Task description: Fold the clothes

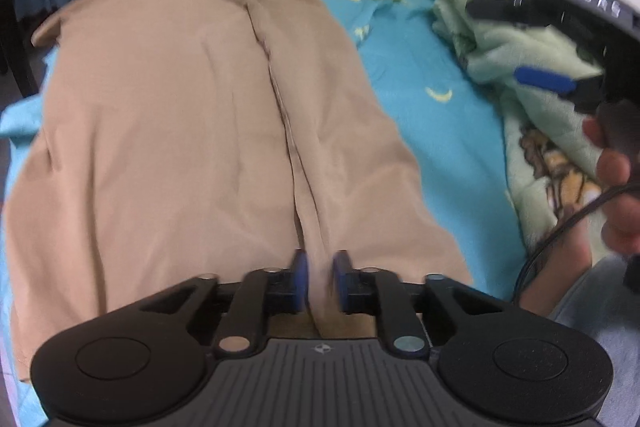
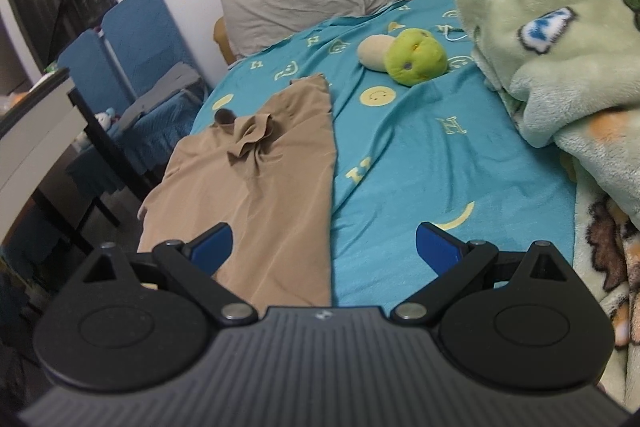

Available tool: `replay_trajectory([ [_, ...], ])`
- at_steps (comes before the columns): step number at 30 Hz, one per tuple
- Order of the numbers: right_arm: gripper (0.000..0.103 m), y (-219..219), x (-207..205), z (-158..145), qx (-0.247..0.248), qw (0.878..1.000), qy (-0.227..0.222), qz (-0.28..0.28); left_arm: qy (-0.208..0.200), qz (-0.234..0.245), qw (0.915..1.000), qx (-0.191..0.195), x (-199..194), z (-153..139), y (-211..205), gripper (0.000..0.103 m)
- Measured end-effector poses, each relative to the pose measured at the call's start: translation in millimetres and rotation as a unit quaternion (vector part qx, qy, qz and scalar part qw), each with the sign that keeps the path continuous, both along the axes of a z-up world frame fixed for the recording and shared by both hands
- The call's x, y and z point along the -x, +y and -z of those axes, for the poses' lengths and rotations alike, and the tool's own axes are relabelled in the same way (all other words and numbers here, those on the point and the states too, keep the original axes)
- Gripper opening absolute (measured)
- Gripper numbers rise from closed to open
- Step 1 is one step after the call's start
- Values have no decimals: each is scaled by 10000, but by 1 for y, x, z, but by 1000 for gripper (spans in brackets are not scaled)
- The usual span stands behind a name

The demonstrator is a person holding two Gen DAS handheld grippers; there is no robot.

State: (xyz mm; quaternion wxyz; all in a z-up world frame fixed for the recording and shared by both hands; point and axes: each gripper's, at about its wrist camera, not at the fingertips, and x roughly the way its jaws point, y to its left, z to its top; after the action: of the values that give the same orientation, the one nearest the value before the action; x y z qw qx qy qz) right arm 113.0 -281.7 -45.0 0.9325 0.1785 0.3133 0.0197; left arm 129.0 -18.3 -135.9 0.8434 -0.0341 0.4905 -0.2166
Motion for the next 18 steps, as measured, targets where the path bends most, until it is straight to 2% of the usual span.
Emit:
replay_trajectory([
  [2, 100, 3, 3, -1, 46, 10000, -15, -22, -101, -149, 9998, 78, -3, -7, 9, 66],
  [4, 100, 5, 6, -2, 55, 10000, -32, -16, -172, -388, 9990, 148, -16, -15, 16, 82],
  [6, 100, 6, 8, -3, 35, 10000, -39, 5, -152, -766, 9961, 404, -37, -21, 35, 83],
  [8, 100, 7, 10, -3, -19, 10000, -28, -1, -68, -1258, 9890, 770, -64, -25, 62, 88],
  [10, 100, 9, 10, -2, -48, 10000, -15, -21, 121, -2021, 9720, 1192, -101, -19, 95, 91],
  [13, 100, 12, 5, 1, -59, 10000, 41, -49, 324, -3128, 9310, 1854, -152, -4, 149, 91],
  [16, 100, 16, -5, 8, -57, 9998, 155, -67, 335, -3856, 8955, 2197, -196, 14, 190, 91],
  [17, 100, 17, -9, 10, -57, 9998, 200, -73, 328, -4056, 8851, 2259, -210, 21, 202, 91],
  [18, 100, 18, -14, 14, -68, 9996, 259, -78, 318, -4206, 8784, 2249, -223, 30, 213, 91],
])
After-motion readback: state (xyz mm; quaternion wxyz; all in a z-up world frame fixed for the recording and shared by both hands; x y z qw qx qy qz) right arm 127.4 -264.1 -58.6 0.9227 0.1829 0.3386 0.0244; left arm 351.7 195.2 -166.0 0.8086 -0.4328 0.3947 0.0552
